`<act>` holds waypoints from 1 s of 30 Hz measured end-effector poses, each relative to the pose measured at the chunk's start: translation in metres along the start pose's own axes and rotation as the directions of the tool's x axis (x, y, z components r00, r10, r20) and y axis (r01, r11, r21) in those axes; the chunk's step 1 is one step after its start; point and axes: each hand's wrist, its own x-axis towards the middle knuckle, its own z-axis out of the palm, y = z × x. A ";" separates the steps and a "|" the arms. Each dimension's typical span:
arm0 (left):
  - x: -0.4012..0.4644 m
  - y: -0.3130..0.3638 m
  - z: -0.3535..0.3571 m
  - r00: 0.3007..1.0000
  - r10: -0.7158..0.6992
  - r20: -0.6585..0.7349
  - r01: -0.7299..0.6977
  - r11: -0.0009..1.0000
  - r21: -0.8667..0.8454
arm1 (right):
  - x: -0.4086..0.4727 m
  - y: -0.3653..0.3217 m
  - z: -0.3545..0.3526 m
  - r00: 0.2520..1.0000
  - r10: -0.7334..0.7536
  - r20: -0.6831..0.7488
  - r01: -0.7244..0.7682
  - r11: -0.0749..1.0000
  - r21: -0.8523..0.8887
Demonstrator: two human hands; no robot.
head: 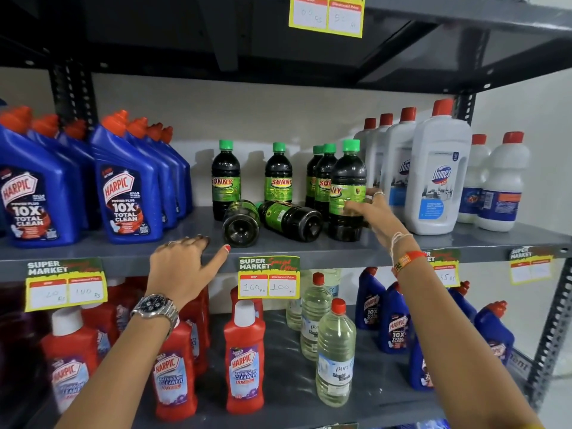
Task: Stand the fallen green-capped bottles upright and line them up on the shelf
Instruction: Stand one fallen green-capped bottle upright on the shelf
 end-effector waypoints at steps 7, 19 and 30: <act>0.001 0.002 -0.001 1.000 -0.008 0.021 0.008 1.000 -0.003 | -0.004 0.014 0.024 0.948 -0.225 -0.226 0.059 0.821 -0.568; 0.000 0.003 -0.003 0.999 -0.020 0.033 0.020 1.000 0.000 | 0.013 0.015 0.006 0.982 -0.097 -0.159 0.053 0.965 -0.258; 0.001 0.004 -0.002 0.999 -0.022 0.032 0.022 1.000 0.007 | 0.007 0.013 0.012 0.955 -0.209 -0.212 0.100 0.896 -0.434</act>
